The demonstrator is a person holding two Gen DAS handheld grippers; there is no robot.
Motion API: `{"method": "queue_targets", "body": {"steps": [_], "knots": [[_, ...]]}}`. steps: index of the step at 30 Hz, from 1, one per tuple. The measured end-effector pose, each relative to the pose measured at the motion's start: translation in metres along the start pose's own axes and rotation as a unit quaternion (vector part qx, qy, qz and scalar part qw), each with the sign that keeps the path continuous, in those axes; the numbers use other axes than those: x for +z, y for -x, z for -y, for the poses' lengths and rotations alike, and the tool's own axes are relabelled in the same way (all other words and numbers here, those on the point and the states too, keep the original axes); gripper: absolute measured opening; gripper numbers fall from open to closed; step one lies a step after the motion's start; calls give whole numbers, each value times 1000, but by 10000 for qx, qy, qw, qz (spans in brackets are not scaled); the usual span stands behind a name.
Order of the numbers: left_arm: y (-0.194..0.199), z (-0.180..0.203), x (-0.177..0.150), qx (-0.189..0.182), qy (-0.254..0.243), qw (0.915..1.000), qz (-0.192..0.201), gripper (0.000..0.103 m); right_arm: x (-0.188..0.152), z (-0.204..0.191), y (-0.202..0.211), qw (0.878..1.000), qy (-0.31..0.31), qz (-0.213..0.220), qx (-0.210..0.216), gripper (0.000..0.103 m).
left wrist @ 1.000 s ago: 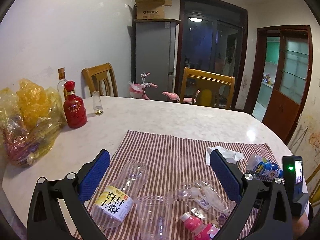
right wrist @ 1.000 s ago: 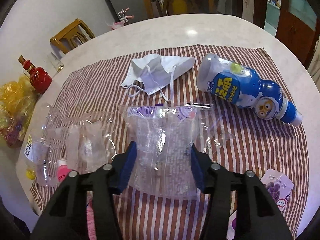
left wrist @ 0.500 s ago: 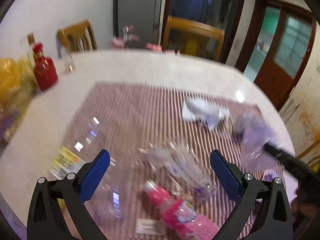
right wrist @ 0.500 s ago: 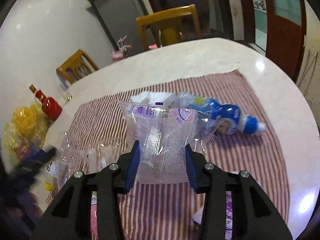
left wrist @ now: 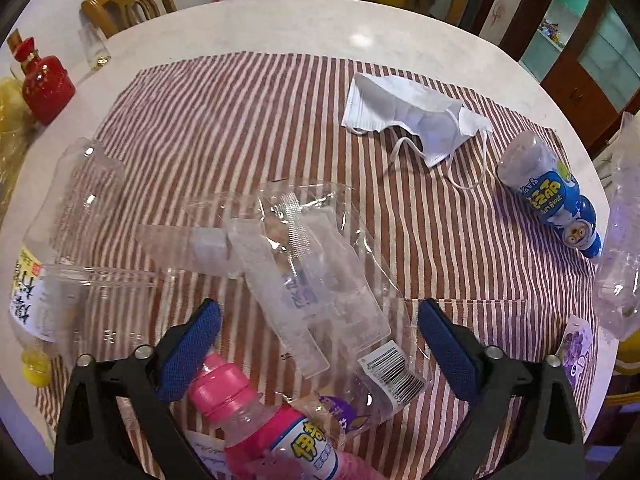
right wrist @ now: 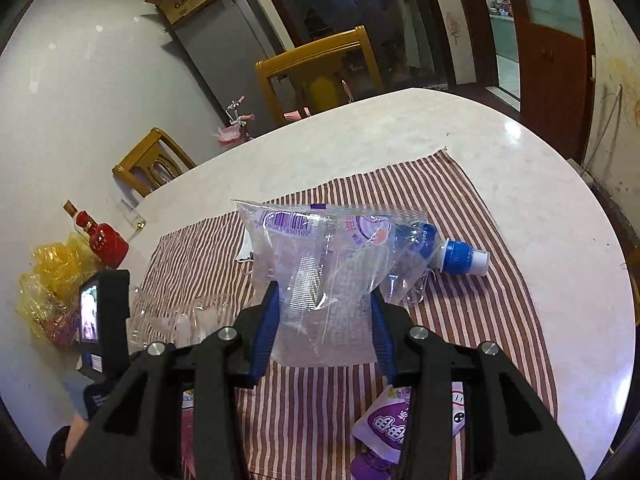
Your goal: Collect trash
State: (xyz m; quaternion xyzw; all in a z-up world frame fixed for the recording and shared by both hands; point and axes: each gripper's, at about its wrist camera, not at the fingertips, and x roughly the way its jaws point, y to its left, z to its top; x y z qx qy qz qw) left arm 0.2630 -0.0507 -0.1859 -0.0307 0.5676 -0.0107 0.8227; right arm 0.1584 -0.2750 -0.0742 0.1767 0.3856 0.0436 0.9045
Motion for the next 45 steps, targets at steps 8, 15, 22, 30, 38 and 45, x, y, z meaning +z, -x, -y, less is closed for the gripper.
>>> {"method": "queue_targets", "body": {"steps": [8, 15, 22, 30, 38, 45], "knots": [[5, 4, 0, -477, -329, 9983, 114, 11, 0, 0, 2, 10000, -5, 36, 40, 43], [42, 3, 0, -972, -412, 9893, 1005, 1, 1, 1, 5, 9999, -33, 98, 33, 43], [75, 4, -11, -1031, -522, 9798, 1633, 1, 0, -2, 12, 9998, 5, 181, 65, 43], [76, 2, -15, -1210, -666, 9808, 1374, 1, -1, -7, 16, 9997, 57, 230, 105, 43], [42, 8, -19, -1130, -954, 9882, 405, 47, 0, -6, 20, 9995, 63, 275, 132, 43], [21, 15, -23, -1466, -893, 9851, -64, 61, -1, -6, 20, 9995, 39, 259, 155, 43]]}}
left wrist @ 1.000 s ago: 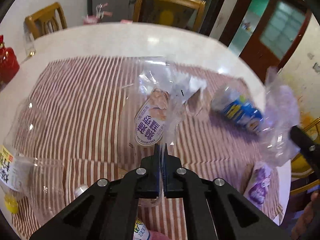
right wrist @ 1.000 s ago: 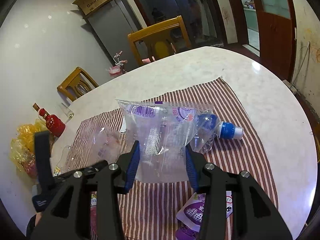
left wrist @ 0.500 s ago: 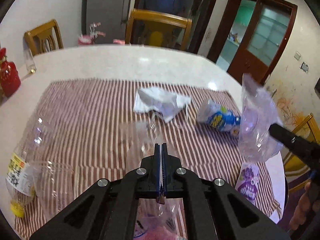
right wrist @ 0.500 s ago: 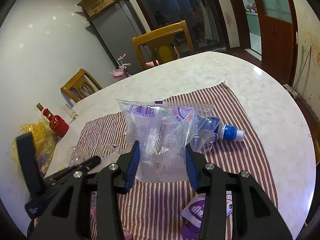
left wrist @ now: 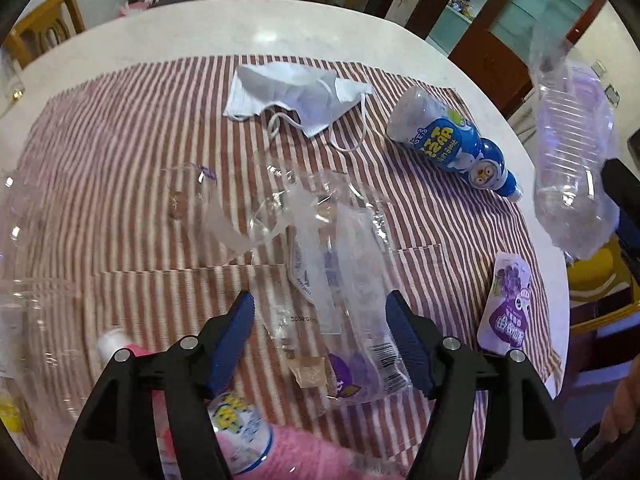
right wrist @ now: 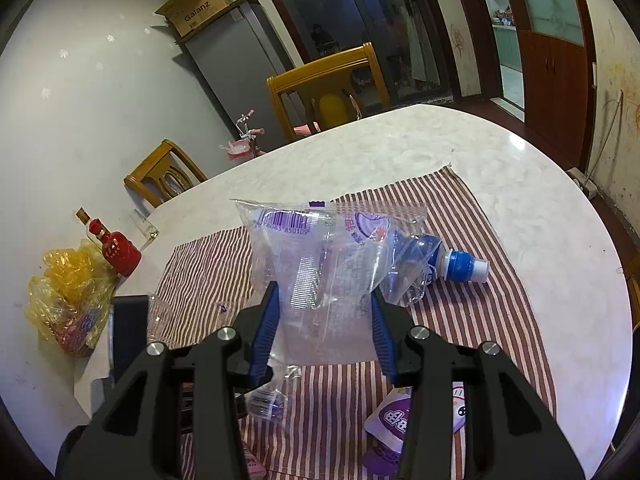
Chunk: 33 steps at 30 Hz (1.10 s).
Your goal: Collect trash
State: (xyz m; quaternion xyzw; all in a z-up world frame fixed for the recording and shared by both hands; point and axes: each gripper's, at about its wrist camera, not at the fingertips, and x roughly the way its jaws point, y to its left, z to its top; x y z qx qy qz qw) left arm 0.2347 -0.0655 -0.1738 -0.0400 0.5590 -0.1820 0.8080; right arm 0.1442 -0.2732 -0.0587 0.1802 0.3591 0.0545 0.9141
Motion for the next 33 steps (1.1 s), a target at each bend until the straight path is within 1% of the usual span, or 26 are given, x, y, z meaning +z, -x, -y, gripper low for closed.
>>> {"method": "queue_targets", "body": {"steps": [1, 2, 3, 4, 6, 10, 12, 15, 16, 17, 18, 19, 21, 23, 24, 26, 27, 29, 31, 33], "knots": [[-3, 0, 0, -97, 47, 9999, -58, 41, 0, 0, 0, 10000, -4, -3, 2, 43], [-6, 1, 0, -211, 46, 9997, -116, 28, 0, 0, 0, 10000, -6, -2, 4, 43], [-8, 2, 0, -282, 5, 9995, -169, 0, 0, 0, 0, 10000, -7, 3, -1, 43], [-9, 4, -1, -299, -44, 9994, -175, 0, 0, 0, 0, 10000, -15, 8, -4, 43], [-7, 7, -2, -502, -39, 9987, -124, 0, 1, 1, 1, 10000, -38, 21, -11, 43], [8, 13, -2, -771, -114, 9967, 236, 0, 1, 3, 1, 10000, -59, 35, -10, 44], [12, 14, 0, -804, -213, 9962, 250, 0, 1, 4, 2, 10000, -71, 48, -19, 44], [17, 21, -1, -705, -395, 9965, 193, 0, 2, 5, 5, 9999, -87, 80, -27, 44], [20, 22, -3, -691, -384, 9967, 198, 3, 3, 6, 6, 9999, -103, 101, -31, 44], [23, 22, -5, -690, -351, 9969, 156, 10, 4, 7, 8, 9998, -117, 124, -41, 45], [25, 22, -7, -639, -337, 9973, 132, 34, 4, 8, 9, 9998, -131, 142, -44, 45], [29, 19, -10, -587, -312, 9977, 153, 56, 4, 9, 9, 9998, -139, 154, -39, 45], [38, 15, -15, -628, -192, 9975, 244, 58, 5, 10, 11, 9997, -148, 181, -30, 45], [38, 13, -19, -749, -154, 9969, 158, 62, 5, 9, 12, 9997, -157, 192, -21, 45], [36, 14, -20, -750, -170, 9970, 103, 62, 5, 10, 12, 9997, -161, 196, -18, 45], [30, 19, -22, -781, -246, 9966, -42, 62, 4, 10, 12, 9997, -165, 194, -8, 45], [27, 22, -23, -890, -289, 9956, -86, 62, 4, 10, 12, 9997, -160, 187, -1, 45], [28, 33, -26, -1057, -485, 9932, -108, 62, 4, 11, 12, 9997, -164, 189, -3, 45], [29, 44, -28, -1145, -702, 9909, -128, 62, 4, 11, 12, 9996, -181, 197, -19, 45], [24, 52, -28, -1169, -817, 9896, -195, 62, 3, 13, 12, 9996, -208, 192, -18, 45]]}}
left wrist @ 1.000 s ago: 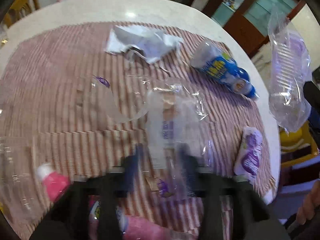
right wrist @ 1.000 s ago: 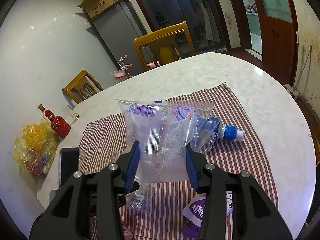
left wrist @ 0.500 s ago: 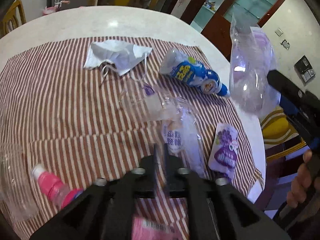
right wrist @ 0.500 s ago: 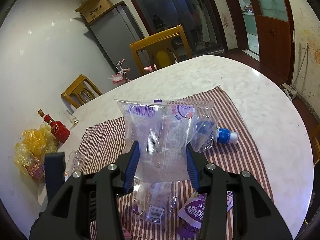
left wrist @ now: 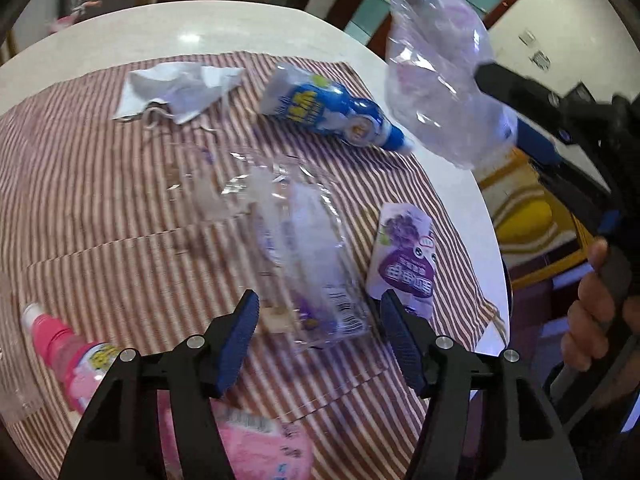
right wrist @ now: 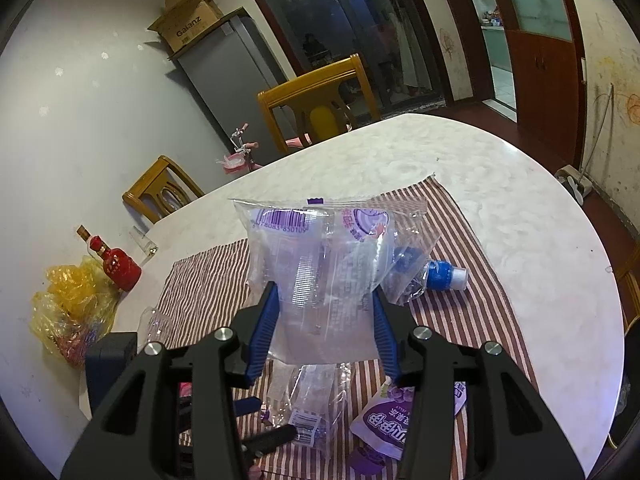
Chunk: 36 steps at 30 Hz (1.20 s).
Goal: Collect trash
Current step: 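Carry the clear bag and wrapper with both tools over the black bin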
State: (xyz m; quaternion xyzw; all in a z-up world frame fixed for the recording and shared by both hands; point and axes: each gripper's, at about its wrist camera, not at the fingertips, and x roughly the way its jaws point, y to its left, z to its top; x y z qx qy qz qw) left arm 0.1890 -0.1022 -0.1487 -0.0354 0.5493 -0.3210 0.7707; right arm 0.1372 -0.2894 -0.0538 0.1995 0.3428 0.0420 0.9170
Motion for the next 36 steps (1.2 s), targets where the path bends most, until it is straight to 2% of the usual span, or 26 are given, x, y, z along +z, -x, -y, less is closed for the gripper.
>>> {"method": "queue_targets", "body": {"steps": [3, 5, 6, 7, 8, 12, 16, 22, 25, 29, 33, 36], "knots": [[-11, 3, 3, -84, -23, 9999, -121, 61, 0, 2, 0, 10000, -17, -12, 9, 45], [-17, 6, 5, -174, -17, 9998, -133, 55, 0, 3, 0, 10000, -21, -14, 9, 45], [-19, 7, 6, -260, -25, 9995, -152, 40, 0, 3, 0, 10000, -22, -13, 9, 45], [-22, 9, 7, -303, -44, 9994, -190, 20, 0, 3, 0, 10000, -26, -14, 7, 45], [-25, 10, 7, -317, -78, 9992, -245, 13, 0, 3, 0, 10000, -35, -13, 3, 45], [-32, 14, 7, -517, -78, 9982, -290, 7, 0, 4, 0, 10000, -51, 1, 1, 45], [-16, 18, 8, -545, -104, 9984, 60, 1, 0, 4, 1, 10000, -53, 16, -8, 45], [24, 18, 9, 44, -290, 9970, 715, 1, 0, 4, 3, 10000, -47, 47, 20, 45], [51, 16, 6, 534, -347, 9914, 1141, 1, 0, 0, 6, 9999, -21, 100, 65, 45], [94, 24, 5, 1053, -447, 9771, 1796, 1, 2, -7, 18, 9995, 34, 263, 145, 45], [123, 41, 6, 1203, -633, 9650, 2244, 1, 8, -13, 36, 9986, 121, 472, 215, 45], [135, 62, 8, 1122, -809, 9600, 2433, 1, 10, -11, 49, 9979, 136, 603, 201, 45]]}}
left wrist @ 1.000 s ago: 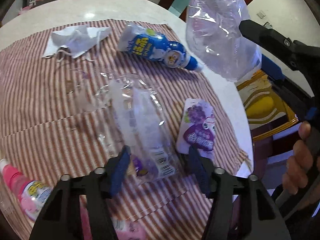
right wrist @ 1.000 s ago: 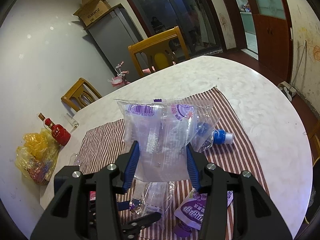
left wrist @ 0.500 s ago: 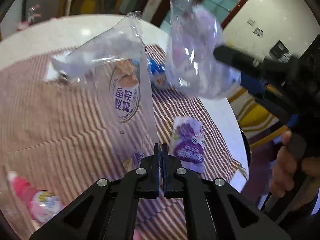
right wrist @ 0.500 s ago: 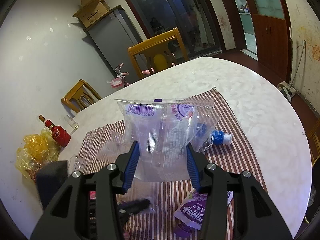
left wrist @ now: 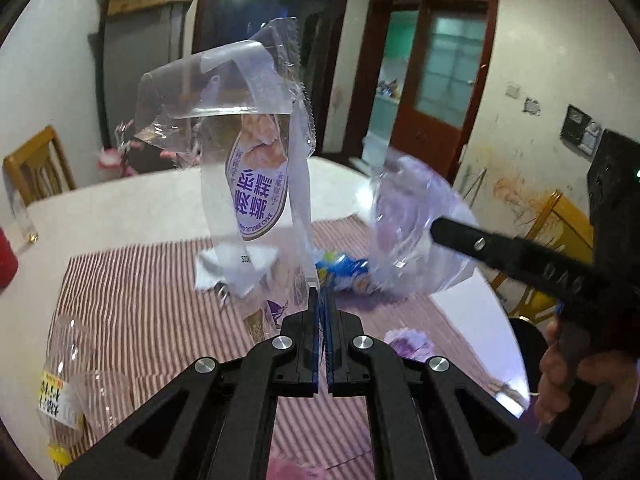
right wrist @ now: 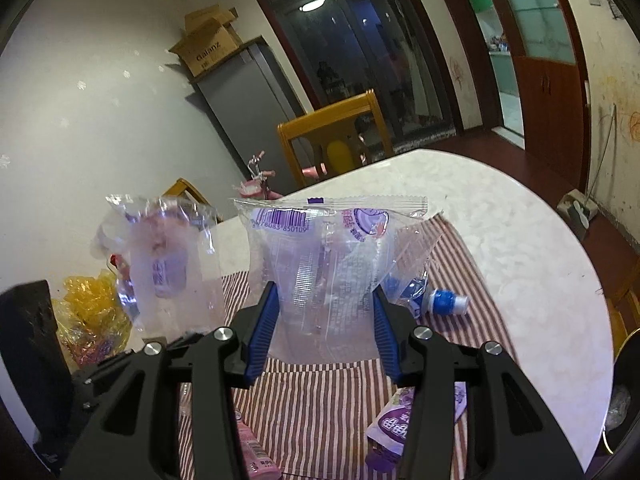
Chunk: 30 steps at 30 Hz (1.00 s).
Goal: Collect trash
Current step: 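Carry the clear bag and wrapper with both tools over the black bin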
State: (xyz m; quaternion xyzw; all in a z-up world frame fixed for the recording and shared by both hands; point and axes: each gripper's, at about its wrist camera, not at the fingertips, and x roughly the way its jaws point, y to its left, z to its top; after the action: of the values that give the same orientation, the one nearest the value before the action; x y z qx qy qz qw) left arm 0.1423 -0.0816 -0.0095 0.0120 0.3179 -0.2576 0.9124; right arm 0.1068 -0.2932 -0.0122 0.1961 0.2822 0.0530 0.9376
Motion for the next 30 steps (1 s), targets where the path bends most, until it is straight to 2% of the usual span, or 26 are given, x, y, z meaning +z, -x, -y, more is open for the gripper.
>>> {"method": "queue_targets", "body": {"steps": [7, 11, 14, 17, 19, 24, 26, 30], "knots": [[-5, 54, 12, -413, -458, 9981, 70, 1, 1, 35, 31, 9989, -170, 237, -370, 45], [-19, 90, 13, -697, -698, 9951, 22, 1, -5, 77, 56, 9951, -402, 374, -828, 45], [-32, 126, 16, -972, -885, 9913, -10, 1, -14, 119, 83, 9876, -657, 492, -1341, 45], [-43, 164, 15, -1258, -1097, 9860, -55, 1, -28, 166, 112, 9735, -960, 577, -1993, 45], [-48, 183, 14, -1422, -1215, 9823, -74, 1, -42, 204, 131, 9579, -1225, 581, -2532, 45], [-63, 235, 6, -1797, -1476, 9724, -205, 1, -75, 275, 157, 9239, -1780, 425, -3361, 45], [-68, 250, 3, -1889, -1529, 9697, -261, 1, -87, 299, 161, 9131, -1980, 323, -3551, 45], [-76, 265, -3, -1992, -1613, 9659, -373, 1, -103, 327, 158, 9007, -2170, 134, -3760, 45]]}}
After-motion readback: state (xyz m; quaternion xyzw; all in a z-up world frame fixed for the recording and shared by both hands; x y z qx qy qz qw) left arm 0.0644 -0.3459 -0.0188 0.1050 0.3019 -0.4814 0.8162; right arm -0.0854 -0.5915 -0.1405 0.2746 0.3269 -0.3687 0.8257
